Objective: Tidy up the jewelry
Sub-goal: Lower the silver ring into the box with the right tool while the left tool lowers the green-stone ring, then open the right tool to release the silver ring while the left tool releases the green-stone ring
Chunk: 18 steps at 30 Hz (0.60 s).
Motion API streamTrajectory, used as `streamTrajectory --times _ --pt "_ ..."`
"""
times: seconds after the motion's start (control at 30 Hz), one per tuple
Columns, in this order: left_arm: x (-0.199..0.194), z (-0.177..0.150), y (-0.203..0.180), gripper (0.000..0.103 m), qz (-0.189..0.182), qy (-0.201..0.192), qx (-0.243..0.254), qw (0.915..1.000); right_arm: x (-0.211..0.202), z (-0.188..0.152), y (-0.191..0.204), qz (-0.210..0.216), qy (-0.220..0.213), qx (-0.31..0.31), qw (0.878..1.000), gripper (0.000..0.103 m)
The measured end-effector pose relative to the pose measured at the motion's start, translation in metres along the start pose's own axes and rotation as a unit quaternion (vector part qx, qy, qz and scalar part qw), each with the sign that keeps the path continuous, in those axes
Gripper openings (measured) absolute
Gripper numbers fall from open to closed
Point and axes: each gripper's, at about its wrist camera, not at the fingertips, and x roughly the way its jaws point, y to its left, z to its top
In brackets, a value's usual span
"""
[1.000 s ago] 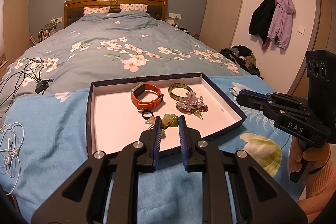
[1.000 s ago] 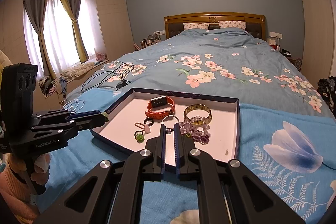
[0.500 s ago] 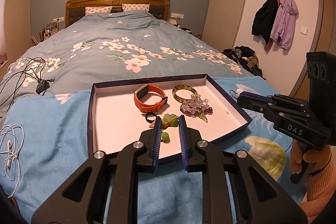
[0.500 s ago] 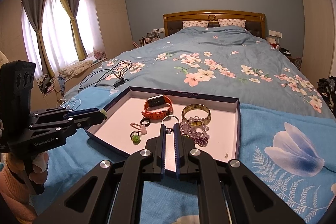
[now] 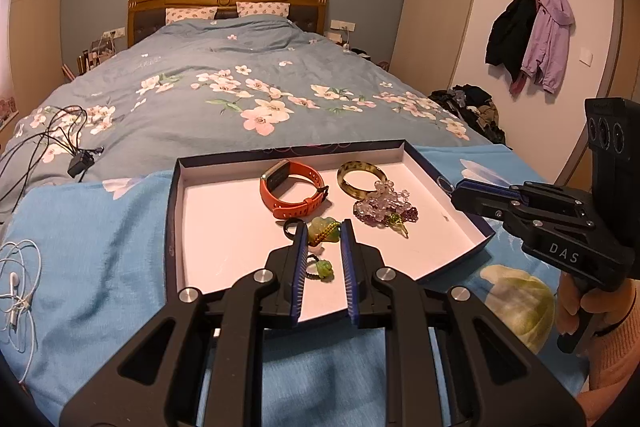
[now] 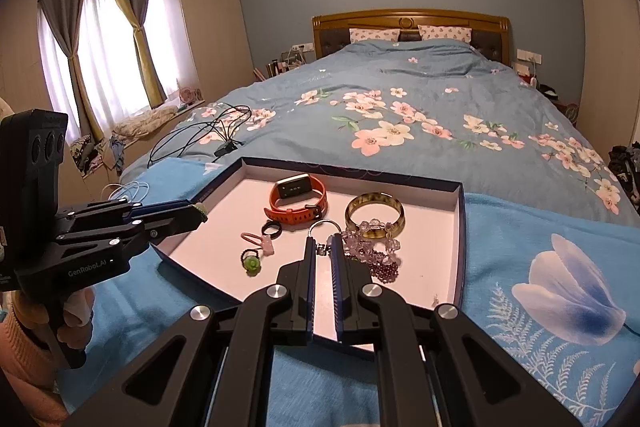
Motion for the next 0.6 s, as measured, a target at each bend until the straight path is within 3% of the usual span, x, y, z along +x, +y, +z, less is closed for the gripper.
streamTrajectory --times 0.6 --pt "0.062 -0.005 0.015 0.017 0.024 0.058 -0.010 0.9980 0.055 0.002 -0.014 -0.023 0.077 0.002 0.997 0.006"
